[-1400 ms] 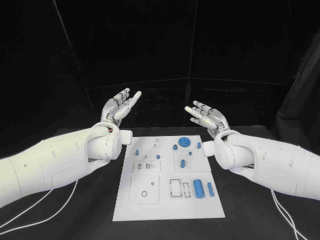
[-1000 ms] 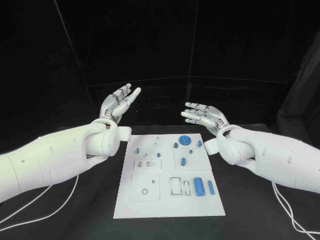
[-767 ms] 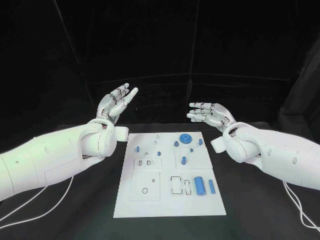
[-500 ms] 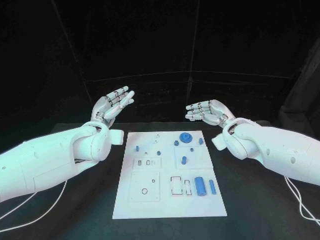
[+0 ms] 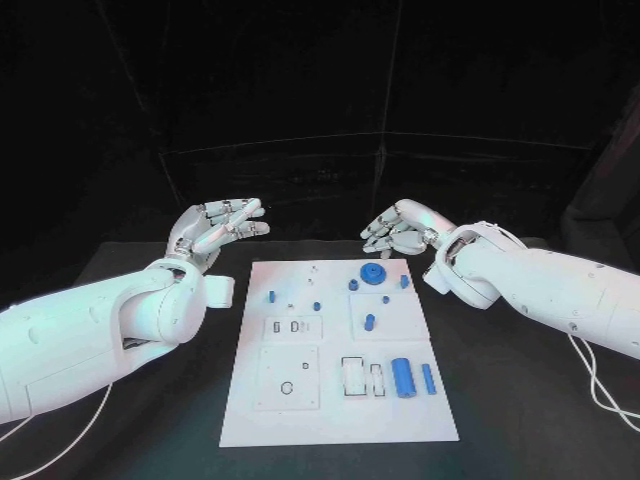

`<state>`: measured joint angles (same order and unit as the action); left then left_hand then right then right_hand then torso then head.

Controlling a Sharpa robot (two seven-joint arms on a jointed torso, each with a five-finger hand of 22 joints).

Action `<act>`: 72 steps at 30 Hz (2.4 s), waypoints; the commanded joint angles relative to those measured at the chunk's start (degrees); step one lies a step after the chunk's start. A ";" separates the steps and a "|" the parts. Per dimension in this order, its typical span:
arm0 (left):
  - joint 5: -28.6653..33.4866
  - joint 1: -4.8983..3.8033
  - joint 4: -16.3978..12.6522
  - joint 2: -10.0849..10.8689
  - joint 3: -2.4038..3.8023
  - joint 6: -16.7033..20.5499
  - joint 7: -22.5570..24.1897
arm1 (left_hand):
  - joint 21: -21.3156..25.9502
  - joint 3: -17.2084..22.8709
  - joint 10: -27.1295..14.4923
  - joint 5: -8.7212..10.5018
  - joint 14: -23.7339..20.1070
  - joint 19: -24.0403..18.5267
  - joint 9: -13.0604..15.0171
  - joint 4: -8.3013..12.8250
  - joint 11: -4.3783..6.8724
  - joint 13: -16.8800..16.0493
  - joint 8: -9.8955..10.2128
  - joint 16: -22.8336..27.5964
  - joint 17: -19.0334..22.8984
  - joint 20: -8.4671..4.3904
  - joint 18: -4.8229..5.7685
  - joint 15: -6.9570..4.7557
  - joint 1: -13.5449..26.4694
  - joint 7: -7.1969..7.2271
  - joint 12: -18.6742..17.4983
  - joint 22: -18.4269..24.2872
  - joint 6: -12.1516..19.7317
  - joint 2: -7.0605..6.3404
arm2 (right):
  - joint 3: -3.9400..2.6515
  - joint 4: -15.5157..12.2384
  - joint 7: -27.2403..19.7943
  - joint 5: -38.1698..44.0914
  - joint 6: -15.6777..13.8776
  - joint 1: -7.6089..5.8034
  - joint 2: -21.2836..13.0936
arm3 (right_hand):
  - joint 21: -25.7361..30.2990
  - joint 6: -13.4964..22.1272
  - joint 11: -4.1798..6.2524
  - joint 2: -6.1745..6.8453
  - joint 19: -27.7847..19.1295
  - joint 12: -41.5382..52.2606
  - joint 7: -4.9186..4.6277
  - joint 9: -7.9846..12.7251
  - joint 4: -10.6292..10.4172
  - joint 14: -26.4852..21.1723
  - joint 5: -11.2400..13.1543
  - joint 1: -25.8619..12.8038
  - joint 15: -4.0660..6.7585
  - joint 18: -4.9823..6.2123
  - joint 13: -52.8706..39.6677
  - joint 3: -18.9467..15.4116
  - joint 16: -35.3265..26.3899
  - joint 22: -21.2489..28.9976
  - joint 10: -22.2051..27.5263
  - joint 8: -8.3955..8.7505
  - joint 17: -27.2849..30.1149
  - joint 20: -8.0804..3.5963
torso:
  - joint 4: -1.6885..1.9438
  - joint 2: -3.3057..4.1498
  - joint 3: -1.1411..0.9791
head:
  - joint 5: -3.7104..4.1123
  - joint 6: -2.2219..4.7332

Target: Assemble the parts on the task board

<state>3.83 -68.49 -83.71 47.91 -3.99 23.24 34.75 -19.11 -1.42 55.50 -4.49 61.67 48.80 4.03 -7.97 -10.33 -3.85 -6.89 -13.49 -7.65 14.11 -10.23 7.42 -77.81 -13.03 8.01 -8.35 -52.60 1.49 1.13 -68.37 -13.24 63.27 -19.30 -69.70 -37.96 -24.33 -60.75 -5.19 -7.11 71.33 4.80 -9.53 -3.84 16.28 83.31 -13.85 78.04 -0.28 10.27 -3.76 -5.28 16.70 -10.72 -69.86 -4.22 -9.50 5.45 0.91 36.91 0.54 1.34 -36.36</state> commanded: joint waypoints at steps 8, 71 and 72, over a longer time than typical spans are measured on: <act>-3.62 -0.07 -4.45 1.92 0.03 -4.31 -0.14 | 0.01 0.16 1.42 0.15 1.23 1.30 -0.21 1.00 0.36 0.08 0.40 0.33 -0.34 -0.43 -0.39 -0.31 -0.50 0.10 -0.08 0.35 -0.93 0.27 | -0.10 -1.86 10.38 26.94 6.65 -0.75 1.25 | -11.35 0.85 0.75 1.38 3.26 -1.25 0.86 0.11 0.23 3.10 0.42 -2.00 1.02 -0.10 0.14 -0.33 20.17 -6.78 1.20 0.62 -11.87 -1.34 | 1.08 3.29 0.20 | 1.15 0.20; -3.85 -0.44 -6.68 3.84 0.03 -5.87 -2.52 | 0.89 0.05 0.28 0.16 1.42 1.67 -0.36 2.07 -0.33 0.23 1.94 1.61 -0.66 -0.25 -0.28 0.08 -0.01 -0.79 -1.63 1.19 -0.16 0.54 | -0.09 -0.84 12.53 30.56 7.85 -1.70 3.85 | -41.38 -2.30 0.91 -0.44 1.72 -1.10 1.09 -0.09 0.19 1.89 3.35 -2.89 1.04 -2.37 0.08 12.01 54.94 -35.96 -0.58 0.20 -45.60 -0.34 | 1.53 5.85 0.21 | 1.40 -0.29; -3.85 -0.45 -6.69 3.86 0.03 -5.89 -2.54 | 0.89 0.05 0.28 0.16 1.42 1.67 -0.36 2.07 -0.33 0.23 1.94 1.61 -0.66 -0.25 -0.28 0.08 -0.01 -0.79 -1.63 1.19 -0.16 0.54 | -0.10 -1.09 12.38 30.13 6.42 -1.71 3.75 | -41.45 -2.32 0.90 -0.43 1.74 -1.11 1.08 -0.08 0.18 1.89 3.35 -2.93 1.03 -2.38 0.08 12.11 54.98 -36.05 -0.60 0.22 -45.63 -0.34 | 1.52 5.84 0.25 | 1.36 -0.18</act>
<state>0.30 -68.81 -90.35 51.73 -4.00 18.17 32.22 -18.43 -1.39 55.90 -4.48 62.78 50.21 3.77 -6.31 -10.56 -3.67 -5.28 -12.14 -8.23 13.81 -10.20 7.49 -78.04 -13.31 6.58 -7.22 -53.13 1.73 1.09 -69.06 0.13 94.74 -7.45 -71.26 -34.15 -65.62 -62.75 -4.30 -7.30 72.81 3.67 -8.32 -3.73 16.51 84.15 -10.71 75.61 0.42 8.41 -3.60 6.56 71.54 -46.64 -70.13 -3.82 -55.06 5.11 2.48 42.73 0.73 2.81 -36.67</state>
